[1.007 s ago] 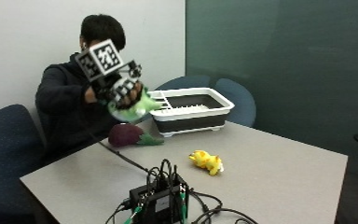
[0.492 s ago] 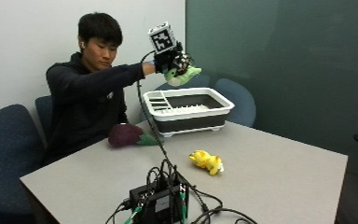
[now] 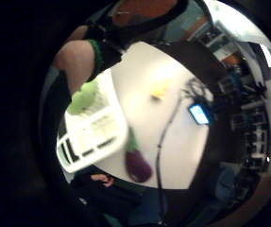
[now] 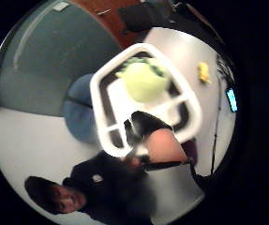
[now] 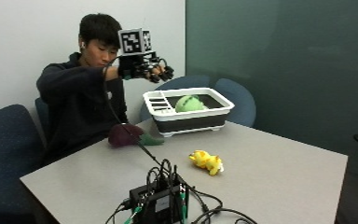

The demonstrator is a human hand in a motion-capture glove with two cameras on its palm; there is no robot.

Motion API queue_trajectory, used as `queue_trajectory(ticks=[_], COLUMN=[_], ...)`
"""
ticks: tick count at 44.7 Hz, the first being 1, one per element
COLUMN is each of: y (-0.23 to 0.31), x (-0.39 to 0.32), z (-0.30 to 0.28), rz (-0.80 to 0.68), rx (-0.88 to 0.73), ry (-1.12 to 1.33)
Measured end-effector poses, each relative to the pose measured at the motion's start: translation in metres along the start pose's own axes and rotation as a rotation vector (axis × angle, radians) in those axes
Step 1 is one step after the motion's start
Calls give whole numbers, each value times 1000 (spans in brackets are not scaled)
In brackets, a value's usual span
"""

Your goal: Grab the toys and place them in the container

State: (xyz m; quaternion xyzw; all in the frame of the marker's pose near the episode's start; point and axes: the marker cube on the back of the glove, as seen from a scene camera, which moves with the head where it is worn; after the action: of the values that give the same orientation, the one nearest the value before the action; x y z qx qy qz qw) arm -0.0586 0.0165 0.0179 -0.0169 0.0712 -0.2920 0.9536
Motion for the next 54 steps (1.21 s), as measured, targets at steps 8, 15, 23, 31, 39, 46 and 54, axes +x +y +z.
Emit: queue_trajectory(ticks=[8, 15, 23, 31, 39, 46, 54], y=[86, 123, 136, 124, 102, 69, -11], x=[35, 33, 8, 3, 35, 5, -68], z=[59, 133, 189, 191, 143, 43, -32], rz=[224, 265, 231, 223, 307, 269, 70], rx=[-254, -353, -333, -141, 44, 272, 309], ry=[-123, -122, -195, -184, -210, -371, -485])
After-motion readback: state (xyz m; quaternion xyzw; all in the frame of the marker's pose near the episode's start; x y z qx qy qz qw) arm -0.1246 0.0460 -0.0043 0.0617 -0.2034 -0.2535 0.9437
